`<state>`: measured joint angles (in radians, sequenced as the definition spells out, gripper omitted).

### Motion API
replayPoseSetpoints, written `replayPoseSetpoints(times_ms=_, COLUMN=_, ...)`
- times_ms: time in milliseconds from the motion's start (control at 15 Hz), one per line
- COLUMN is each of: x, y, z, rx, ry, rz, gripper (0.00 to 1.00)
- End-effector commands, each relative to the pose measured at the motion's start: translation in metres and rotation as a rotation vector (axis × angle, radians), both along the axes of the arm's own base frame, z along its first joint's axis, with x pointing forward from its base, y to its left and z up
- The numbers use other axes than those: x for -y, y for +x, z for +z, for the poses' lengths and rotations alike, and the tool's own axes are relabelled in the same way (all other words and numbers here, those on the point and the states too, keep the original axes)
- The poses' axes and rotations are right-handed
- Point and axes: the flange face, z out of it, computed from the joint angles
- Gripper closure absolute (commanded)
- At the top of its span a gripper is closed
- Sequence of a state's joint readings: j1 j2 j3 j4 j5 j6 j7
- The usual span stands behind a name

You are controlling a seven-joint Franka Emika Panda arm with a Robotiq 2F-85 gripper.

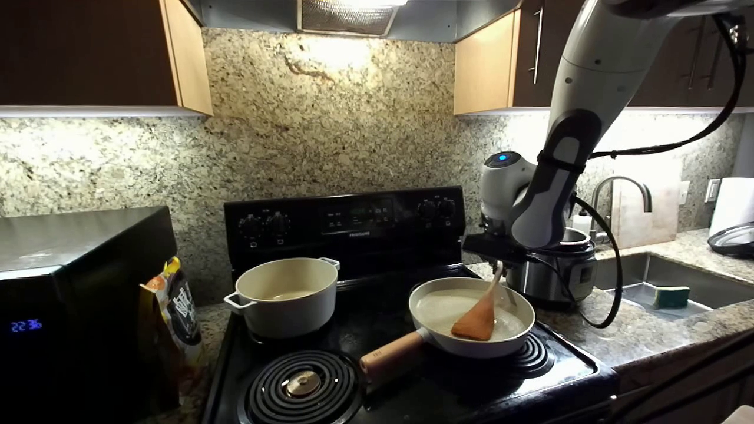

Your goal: Stir the water in the pan using the wooden soon

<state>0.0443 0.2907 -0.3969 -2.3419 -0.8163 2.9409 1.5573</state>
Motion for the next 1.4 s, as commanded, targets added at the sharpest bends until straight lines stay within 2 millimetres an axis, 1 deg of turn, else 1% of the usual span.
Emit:
replayPoseSetpoints(times_ms=0, x=0.013, y=-0.005, z=0.007, rx=-0.005, ry=0.012, rz=-0.012, gripper=0.95)
replayPoseSetpoints(times_ms=200, x=0.022, y=-0.004, z=0.007, rx=-0.004, ry=0.018, rz=-0.039, gripper=0.95)
replayPoseSetpoints(times_ms=333, x=0.021, y=-0.005, z=0.007, rx=-0.001, ry=0.027, rz=-0.04, gripper=0.95)
replayPoseSetpoints(times_ms=467, x=0.021, y=-0.005, z=0.001, rx=-0.009, ry=0.039, rz=-0.044, gripper=0.95)
replayPoseSetpoints(times_ms=733, x=0.015, y=-0.001, z=-0.006, rx=-0.017, ry=0.039, rz=-0.031, gripper=0.95)
replayPoseSetpoints(times_ms=933, x=0.013, y=-0.004, z=-0.009, rx=-0.021, ry=0.048, rz=-0.035, gripper=0.95)
replayPoseSetpoints(times_ms=1200, x=0.015, y=-0.006, z=-0.002, rx=-0.016, ry=0.04, rz=-0.03, gripper=0.95)
replayPoseSetpoints(times_ms=1333, x=0.01, y=-0.007, z=0.005, rx=-0.007, ry=0.032, rz=-0.02, gripper=0.95)
